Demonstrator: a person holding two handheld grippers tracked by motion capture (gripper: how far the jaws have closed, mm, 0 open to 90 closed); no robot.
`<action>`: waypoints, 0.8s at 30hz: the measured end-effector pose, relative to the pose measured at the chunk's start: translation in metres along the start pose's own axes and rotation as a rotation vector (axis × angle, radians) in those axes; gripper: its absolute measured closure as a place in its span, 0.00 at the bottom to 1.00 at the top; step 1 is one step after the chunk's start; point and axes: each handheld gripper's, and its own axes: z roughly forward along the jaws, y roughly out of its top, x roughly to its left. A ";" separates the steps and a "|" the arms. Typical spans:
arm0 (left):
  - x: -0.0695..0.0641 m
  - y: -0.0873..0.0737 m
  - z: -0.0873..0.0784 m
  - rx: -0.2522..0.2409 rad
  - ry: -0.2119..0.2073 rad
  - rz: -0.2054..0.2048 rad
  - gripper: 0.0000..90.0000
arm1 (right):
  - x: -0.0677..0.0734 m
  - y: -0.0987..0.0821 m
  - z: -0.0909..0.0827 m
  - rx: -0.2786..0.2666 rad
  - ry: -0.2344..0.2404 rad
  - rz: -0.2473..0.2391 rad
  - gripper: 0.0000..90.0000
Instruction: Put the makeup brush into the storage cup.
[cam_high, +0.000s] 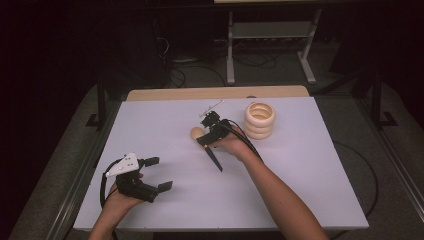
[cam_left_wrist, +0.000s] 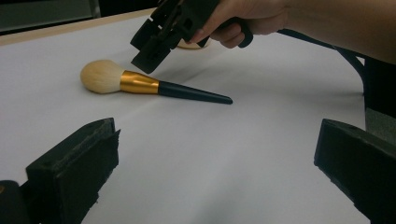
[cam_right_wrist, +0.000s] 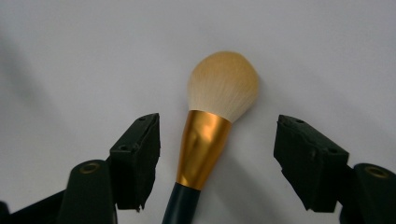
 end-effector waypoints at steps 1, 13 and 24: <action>0.000 0.000 0.000 0.000 0.000 -0.001 0.00 | 0.000 0.000 0.001 0.006 0.001 -0.003 0.35; 0.000 0.000 0.000 0.000 -0.002 -0.001 0.00 | 0.004 0.002 0.011 0.063 0.004 0.012 0.43; -0.001 0.000 0.000 0.000 -0.003 -0.003 0.00 | 0.007 0.004 0.018 0.101 -0.013 0.036 0.48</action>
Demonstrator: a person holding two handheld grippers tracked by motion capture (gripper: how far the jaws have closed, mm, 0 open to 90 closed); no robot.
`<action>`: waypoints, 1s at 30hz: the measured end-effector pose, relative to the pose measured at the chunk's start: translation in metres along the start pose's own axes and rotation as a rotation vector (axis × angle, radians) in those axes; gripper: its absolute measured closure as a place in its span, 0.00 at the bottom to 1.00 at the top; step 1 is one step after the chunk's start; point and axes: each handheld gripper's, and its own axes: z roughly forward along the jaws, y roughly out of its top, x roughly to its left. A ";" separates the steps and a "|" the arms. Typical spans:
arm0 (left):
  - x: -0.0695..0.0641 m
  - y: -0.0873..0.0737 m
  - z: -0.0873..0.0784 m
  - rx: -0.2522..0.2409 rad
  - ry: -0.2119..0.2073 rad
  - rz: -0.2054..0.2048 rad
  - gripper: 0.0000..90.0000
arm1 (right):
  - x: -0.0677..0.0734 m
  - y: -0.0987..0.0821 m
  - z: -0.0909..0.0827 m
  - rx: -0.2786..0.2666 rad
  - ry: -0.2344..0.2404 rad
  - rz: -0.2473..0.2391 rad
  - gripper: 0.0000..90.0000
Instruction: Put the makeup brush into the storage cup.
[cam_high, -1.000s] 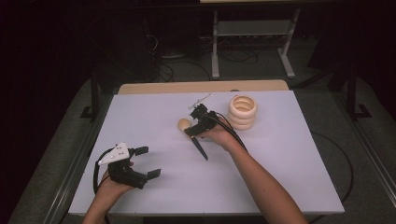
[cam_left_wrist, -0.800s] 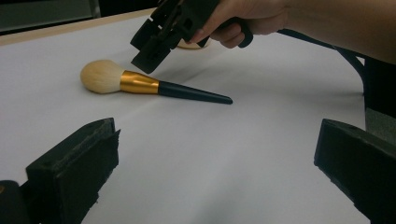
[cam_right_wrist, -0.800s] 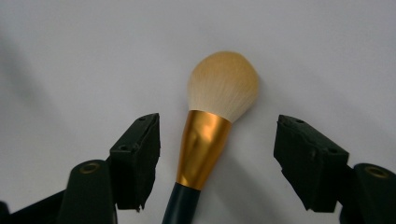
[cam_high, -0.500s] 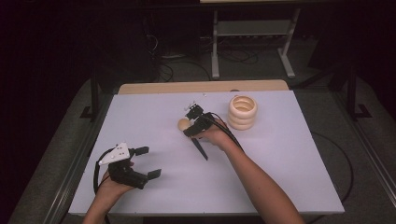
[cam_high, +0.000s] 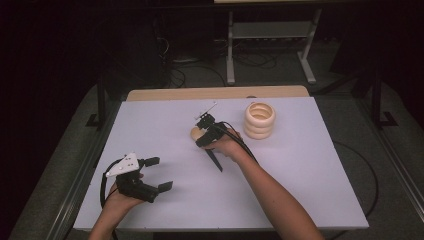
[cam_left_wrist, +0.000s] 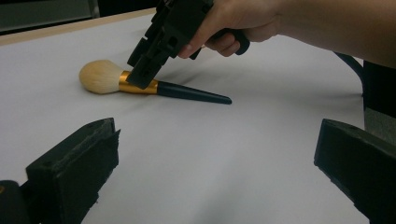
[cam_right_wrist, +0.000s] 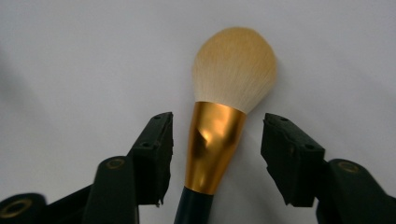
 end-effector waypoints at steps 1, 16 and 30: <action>0.000 0.000 0.000 0.000 0.000 0.000 0.00 | 0.000 0.000 0.000 0.000 -0.001 0.007 0.49; 0.001 0.000 0.000 0.002 0.001 -0.002 0.00 | 0.002 0.003 0.010 0.058 -0.010 0.024 0.61; 0.001 0.000 0.000 -0.001 0.001 0.000 0.00 | 0.003 0.006 0.014 0.077 -0.028 0.032 0.64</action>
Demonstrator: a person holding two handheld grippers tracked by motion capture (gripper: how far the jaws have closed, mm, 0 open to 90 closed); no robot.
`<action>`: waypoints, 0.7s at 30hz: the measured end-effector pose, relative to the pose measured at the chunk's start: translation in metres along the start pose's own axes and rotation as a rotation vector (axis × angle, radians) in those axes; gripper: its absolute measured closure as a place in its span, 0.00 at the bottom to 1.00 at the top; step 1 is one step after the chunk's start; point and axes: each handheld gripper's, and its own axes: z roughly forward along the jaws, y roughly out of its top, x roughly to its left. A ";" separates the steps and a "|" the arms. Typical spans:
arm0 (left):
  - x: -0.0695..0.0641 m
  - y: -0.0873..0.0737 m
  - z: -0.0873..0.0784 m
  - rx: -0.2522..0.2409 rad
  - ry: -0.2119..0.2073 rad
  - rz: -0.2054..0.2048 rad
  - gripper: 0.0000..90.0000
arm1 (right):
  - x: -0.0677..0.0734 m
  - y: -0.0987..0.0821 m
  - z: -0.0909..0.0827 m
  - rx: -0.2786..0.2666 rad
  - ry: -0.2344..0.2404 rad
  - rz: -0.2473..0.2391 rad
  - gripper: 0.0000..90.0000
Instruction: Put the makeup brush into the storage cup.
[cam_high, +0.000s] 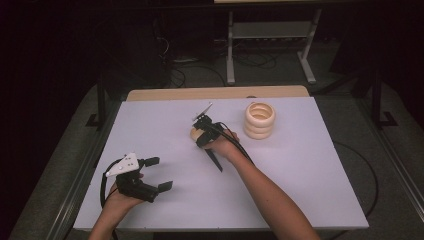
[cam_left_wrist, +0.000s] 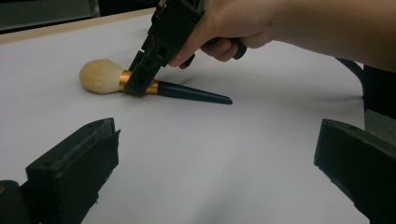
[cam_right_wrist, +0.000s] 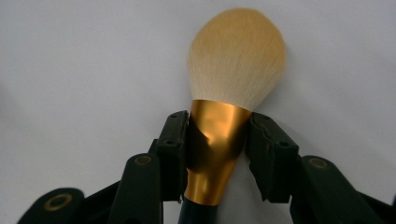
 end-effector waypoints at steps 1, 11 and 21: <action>0.000 0.000 0.000 0.000 0.000 0.001 0.00 | 0.000 0.000 0.000 0.001 -0.002 0.001 0.65; 0.000 0.000 0.000 0.001 0.001 0.000 0.00 | 0.000 0.000 0.000 0.003 0.001 0.011 0.66; 0.000 0.000 0.000 0.002 0.001 -0.003 0.00 | -0.002 0.000 -0.002 0.006 0.014 0.015 0.67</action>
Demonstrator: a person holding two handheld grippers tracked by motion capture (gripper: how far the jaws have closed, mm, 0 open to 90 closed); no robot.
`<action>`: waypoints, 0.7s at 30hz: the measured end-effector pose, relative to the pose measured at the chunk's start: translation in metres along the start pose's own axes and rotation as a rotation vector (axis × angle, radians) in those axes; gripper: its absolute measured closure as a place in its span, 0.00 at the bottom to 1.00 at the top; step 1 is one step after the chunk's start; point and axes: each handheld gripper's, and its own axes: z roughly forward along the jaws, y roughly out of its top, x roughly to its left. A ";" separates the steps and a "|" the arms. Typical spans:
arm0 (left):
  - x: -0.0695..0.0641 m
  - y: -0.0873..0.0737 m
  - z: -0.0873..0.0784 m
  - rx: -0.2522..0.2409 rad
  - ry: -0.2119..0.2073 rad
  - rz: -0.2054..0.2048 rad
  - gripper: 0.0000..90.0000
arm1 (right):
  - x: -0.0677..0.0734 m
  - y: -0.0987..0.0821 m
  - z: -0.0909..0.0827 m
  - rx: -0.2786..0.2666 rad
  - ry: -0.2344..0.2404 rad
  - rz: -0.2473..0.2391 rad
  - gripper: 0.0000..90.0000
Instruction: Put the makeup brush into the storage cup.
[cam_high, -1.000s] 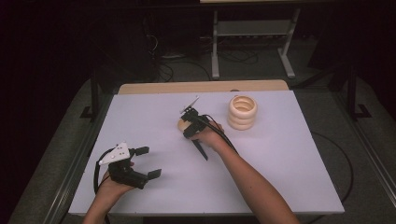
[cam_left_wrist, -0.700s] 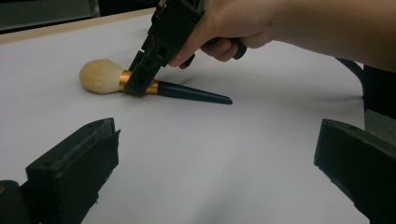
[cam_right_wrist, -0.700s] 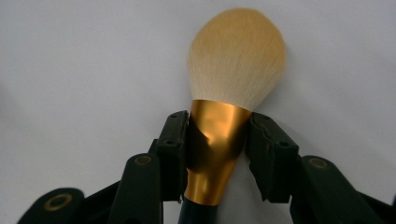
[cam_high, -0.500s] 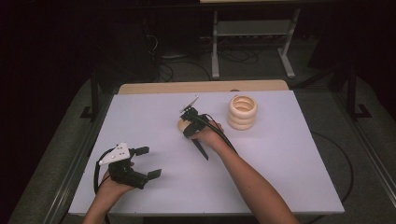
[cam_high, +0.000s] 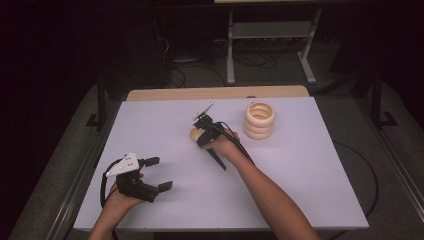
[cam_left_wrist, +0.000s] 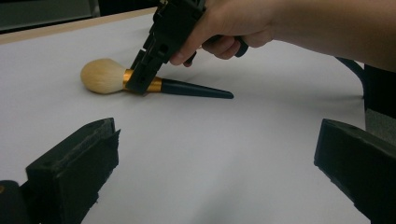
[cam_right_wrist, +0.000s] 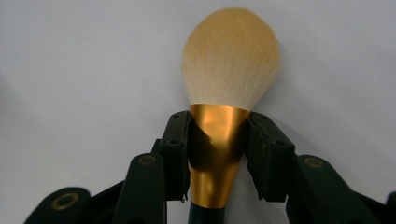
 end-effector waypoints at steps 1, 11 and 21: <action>0.000 0.000 0.000 0.000 -0.001 -0.001 0.00 | 0.000 0.000 -0.001 -0.005 0.000 -0.002 0.67; 0.000 0.000 0.001 0.003 0.001 0.000 0.00 | -0.005 -0.001 -0.017 -0.057 0.032 0.009 0.67; 0.000 0.000 0.001 0.002 0.001 0.000 0.00 | -0.012 -0.008 -0.033 -0.122 0.057 0.017 0.67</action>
